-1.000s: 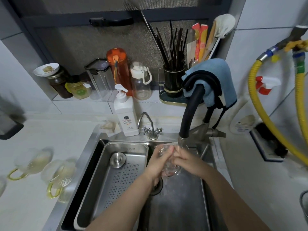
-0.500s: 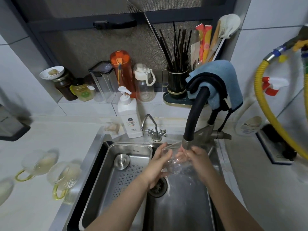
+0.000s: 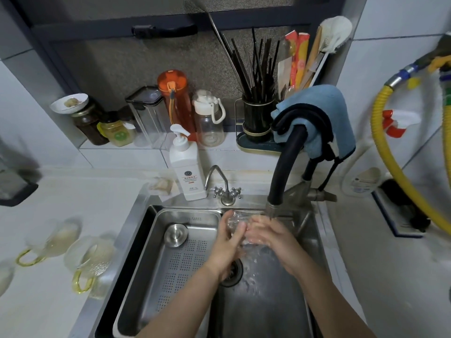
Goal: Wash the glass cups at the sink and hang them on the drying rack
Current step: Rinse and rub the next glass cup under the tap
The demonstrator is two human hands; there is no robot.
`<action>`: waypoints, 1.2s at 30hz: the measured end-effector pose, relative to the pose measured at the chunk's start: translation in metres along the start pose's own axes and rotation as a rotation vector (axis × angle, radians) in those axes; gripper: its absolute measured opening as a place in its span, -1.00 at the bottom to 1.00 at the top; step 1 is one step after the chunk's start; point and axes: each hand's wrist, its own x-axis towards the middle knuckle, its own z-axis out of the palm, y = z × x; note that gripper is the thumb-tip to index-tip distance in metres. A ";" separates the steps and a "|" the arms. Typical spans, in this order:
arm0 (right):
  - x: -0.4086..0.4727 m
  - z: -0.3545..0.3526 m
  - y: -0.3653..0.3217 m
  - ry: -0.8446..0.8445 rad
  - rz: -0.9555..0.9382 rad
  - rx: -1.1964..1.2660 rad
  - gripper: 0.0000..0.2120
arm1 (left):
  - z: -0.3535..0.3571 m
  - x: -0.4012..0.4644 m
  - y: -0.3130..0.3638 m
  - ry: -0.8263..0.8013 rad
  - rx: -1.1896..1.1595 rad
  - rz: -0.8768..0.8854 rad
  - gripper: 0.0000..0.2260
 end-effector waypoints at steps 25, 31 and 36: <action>-0.007 0.007 0.042 0.169 -0.001 0.053 -0.04 | 0.006 -0.008 0.010 -0.018 -0.115 -0.219 -0.68; -0.019 -0.006 0.051 0.237 0.006 -0.113 -0.09 | -0.013 -0.004 0.018 -0.038 0.269 0.103 -0.63; -0.026 0.002 0.047 0.210 -0.047 -0.183 -0.19 | -0.026 -0.008 0.005 -0.059 0.313 0.103 -0.79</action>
